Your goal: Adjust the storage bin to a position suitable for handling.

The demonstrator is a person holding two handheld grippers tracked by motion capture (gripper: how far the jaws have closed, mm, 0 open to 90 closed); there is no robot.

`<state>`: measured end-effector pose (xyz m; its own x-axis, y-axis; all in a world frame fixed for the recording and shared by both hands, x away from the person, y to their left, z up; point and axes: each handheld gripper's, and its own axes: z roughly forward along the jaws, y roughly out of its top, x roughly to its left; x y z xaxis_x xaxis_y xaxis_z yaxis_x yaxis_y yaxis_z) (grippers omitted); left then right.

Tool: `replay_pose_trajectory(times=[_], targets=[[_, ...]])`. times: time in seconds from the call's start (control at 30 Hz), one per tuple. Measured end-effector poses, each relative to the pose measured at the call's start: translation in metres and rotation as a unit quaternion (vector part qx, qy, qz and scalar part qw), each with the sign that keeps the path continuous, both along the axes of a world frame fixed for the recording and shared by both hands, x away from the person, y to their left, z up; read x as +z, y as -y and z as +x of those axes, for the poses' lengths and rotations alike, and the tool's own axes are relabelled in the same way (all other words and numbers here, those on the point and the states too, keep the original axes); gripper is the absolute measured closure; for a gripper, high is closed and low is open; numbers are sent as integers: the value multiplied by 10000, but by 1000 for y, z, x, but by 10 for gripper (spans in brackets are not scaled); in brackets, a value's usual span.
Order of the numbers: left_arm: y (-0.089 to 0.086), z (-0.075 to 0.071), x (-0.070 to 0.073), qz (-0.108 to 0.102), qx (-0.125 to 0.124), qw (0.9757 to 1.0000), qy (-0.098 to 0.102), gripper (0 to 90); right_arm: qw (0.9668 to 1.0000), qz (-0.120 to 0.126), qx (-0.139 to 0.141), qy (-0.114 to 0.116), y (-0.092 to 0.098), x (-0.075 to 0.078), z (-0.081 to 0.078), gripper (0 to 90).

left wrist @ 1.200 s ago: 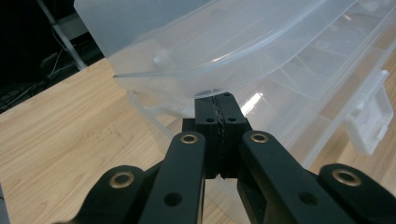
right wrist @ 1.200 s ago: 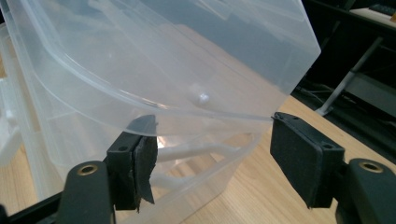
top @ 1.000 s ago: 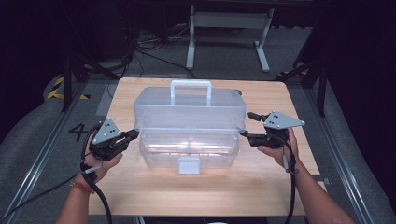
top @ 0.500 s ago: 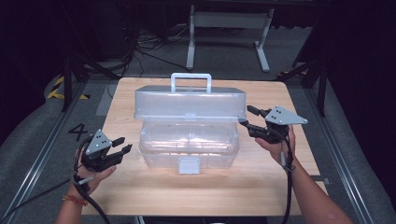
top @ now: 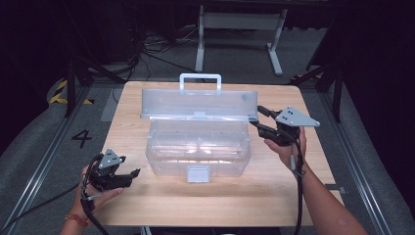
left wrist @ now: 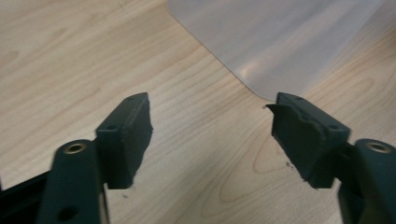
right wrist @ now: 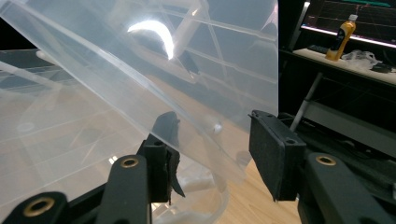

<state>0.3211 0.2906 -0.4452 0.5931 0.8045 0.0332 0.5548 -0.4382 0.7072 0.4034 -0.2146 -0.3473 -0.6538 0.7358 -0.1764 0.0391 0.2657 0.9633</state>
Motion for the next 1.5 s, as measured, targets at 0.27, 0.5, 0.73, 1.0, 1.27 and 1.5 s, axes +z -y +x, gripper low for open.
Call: replay_pose_trajectory(times=[0.27, 0.5, 0.73, 1.0, 1.27, 1.5], targets=[[-2, -2, -22, -72, 107, 9997, -218, 225, 9999, -1, -89, 112, -8, 3, 4, 546], [0, -3, -32, -73, 145, 9992, -355, 214, 9995, 70, -283, 146, -12, 8, 10, 568], [2, -4, -35, -46, 49, 9997, -232, 180, 9989, 161, -427, 108, -14, 10, 16, 596], [2, -3, -36, -58, 18, 9997, -227, 165, 9984, 103, -550, 87, -15, 15, 23, 646], [2, -3, -36, -62, 13, 9997, -237, 165, 9981, 51, -606, 89, -16, 18, 27, 658], [2, -3, -36, -64, 19, 9997, -232, 165, 9979, -69, -643, 19, -18, 26, 35, 654]])
